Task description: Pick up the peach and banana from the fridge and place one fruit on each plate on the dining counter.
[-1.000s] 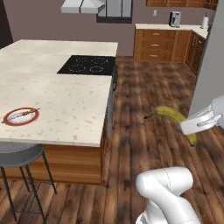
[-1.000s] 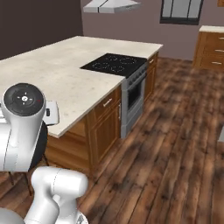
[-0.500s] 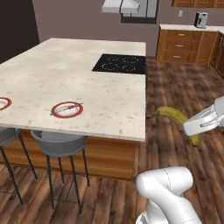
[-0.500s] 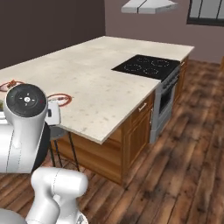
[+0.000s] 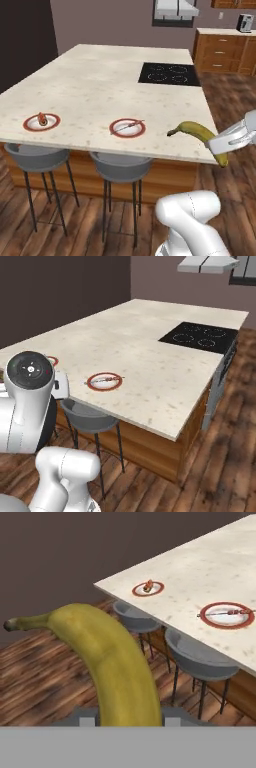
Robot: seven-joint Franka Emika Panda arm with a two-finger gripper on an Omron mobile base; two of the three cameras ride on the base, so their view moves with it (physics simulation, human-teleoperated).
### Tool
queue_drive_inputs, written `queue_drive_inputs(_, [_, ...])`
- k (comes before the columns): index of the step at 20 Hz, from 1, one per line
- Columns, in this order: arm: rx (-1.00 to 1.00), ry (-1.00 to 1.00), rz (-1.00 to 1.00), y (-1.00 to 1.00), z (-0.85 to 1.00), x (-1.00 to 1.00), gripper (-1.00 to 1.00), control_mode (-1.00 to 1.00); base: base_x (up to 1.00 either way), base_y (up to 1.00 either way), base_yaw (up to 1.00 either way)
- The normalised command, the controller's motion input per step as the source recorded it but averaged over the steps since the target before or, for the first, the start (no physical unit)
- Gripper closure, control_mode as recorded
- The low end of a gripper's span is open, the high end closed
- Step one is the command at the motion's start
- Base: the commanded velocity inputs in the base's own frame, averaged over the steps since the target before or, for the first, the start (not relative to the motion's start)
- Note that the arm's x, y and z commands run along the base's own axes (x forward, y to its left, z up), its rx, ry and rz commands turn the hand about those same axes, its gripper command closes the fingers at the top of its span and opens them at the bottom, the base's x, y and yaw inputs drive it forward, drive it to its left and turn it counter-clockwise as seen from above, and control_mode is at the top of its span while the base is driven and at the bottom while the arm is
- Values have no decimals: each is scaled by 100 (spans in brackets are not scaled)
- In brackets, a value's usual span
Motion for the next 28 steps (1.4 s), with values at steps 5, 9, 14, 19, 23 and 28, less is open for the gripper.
queue_drive_inputs(5, [0, 0, 0, 0, 0, 0, 100, 100, 0, 100, -9])
queue_drive_inputs(9, [0, 0, 0, 0, 0, 0, 100, 100, 13, 100, -18])
queue_drive_inputs(14, [0, 0, 0, 0, 0, 0, 100, 100, 37, 100, -26])
queue_drive_inputs(19, [0, 0, 0, 0, 0, 0, 100, 100, 40, 79, -40])
queue_drive_inputs(23, [0, 0, 0, 0, 0, 0, 100, 100, 44, 53, -48])
queue_drive_inputs(28, [0, 0, 0, 0, 0, 0, 100, 100, 49, 50, -46])
